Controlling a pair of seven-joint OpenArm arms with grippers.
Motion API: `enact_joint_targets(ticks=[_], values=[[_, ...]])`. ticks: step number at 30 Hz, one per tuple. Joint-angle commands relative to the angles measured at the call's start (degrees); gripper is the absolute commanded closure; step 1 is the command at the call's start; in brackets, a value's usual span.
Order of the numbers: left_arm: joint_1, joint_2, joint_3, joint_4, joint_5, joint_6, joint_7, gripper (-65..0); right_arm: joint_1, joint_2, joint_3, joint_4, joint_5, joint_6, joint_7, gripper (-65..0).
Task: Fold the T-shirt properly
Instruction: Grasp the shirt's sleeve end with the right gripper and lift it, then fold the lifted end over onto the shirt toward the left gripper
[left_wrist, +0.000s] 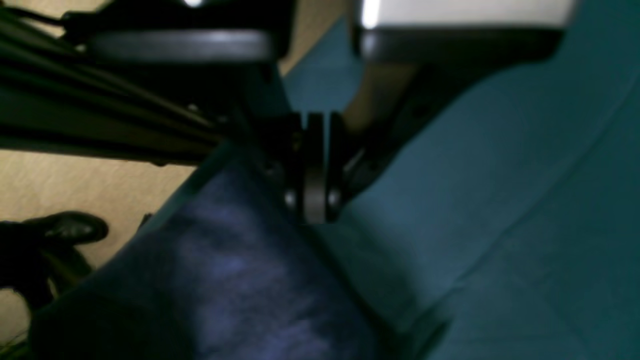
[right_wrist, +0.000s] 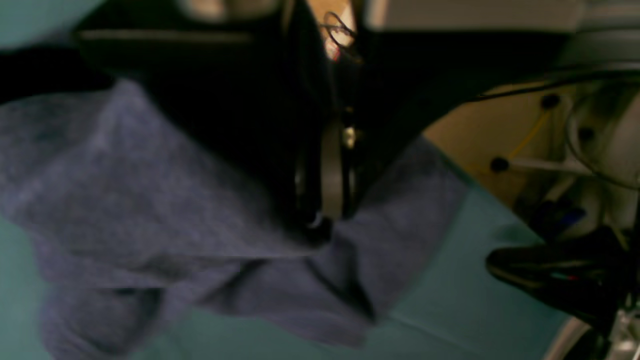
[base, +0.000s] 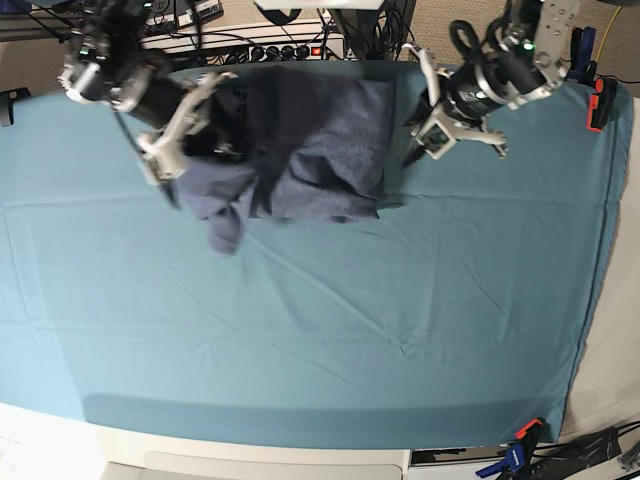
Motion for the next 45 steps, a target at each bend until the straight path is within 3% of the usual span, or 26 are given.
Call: enact_joint_targets(ticks=[1, 6, 11, 15, 22, 29, 36, 45], values=[[0.3, -0.3, -1.0, 1.1, -1.9, 0.0, -0.5, 0.0, 0.2, -0.2, -1.7, 1.1, -0.1, 0.1, 2.4, 0.0], [0.8, -0.3, -3.2, 1.1, -3.7, -1.1, -0.2, 0.0, 1.1, -0.2, -9.9, 1.1, -7.7, -1.3, 5.6, 0.0], [0.8, -0.3, -3.2, 1.1, -3.7, -1.1, -0.2, 0.0, 1.1, -0.2, -14.0, 1.8, -10.7, -2.4, 7.5, 0.0], [0.8, -0.3, -3.2, 1.1, -3.7, -1.1, -0.3, 0.0, 1.1, -0.5, -15.7, 2.8, -12.0, -2.5, 8.7, 0.0], [0.8, -0.3, -3.2, 1.1, -3.7, -1.1, -0.3, 0.0, 1.9, -5.6, -15.7, 3.3, -16.0, -3.8, 10.6, 0.0], [0.7, -0.3, -3.2, 1.1, -3.7, -1.1, -0.3, 0.0, 2.8, -5.7, -15.7, 2.9, -22.5, -7.0, 13.9, 0.0], [0.8, -0.3, -3.2, 1.1, -3.7, -1.1, -0.3, 0.0, 2.8, -5.7, -16.3, 2.4, -22.5, -7.4, 14.5, 0.0], [0.8, -0.3, -3.2, 1.1, -3.7, -1.1, -0.2, 0.0, 4.5, -7.0, -27.5, -5.4, -31.8, -8.9, 16.6, 0.0]])
